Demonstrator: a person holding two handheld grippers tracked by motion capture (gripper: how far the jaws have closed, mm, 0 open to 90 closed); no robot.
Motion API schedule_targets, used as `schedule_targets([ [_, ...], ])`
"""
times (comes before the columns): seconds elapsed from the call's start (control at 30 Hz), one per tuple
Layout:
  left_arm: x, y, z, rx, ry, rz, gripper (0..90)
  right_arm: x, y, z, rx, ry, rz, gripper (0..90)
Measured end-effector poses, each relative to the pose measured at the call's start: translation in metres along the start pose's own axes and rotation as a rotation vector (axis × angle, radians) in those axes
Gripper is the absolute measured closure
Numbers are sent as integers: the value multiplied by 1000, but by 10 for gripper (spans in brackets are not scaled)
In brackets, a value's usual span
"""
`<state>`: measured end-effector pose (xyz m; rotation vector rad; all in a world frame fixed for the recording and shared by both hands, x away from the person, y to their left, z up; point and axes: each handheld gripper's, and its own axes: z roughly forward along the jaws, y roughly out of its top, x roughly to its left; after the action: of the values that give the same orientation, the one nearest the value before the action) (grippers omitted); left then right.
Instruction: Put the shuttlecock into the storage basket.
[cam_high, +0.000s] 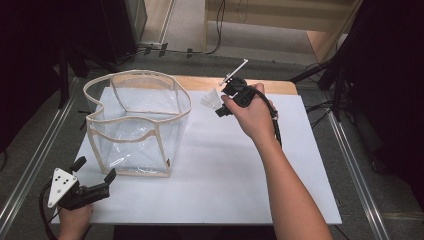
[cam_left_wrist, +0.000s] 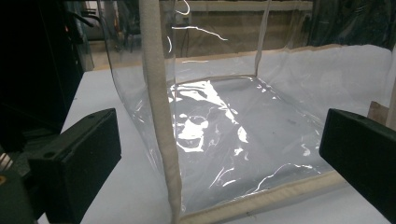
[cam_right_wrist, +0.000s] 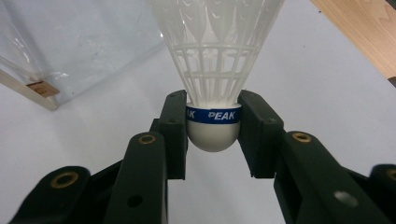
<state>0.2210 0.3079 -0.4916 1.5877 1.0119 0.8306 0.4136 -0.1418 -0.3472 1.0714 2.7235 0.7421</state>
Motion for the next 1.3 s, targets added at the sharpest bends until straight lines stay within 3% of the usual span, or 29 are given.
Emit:
schedule_targets([
  [1.3, 0, 0, 0, 0, -3, 0, 0, 3, 23, -25, -42, -3, -24, 628],
])
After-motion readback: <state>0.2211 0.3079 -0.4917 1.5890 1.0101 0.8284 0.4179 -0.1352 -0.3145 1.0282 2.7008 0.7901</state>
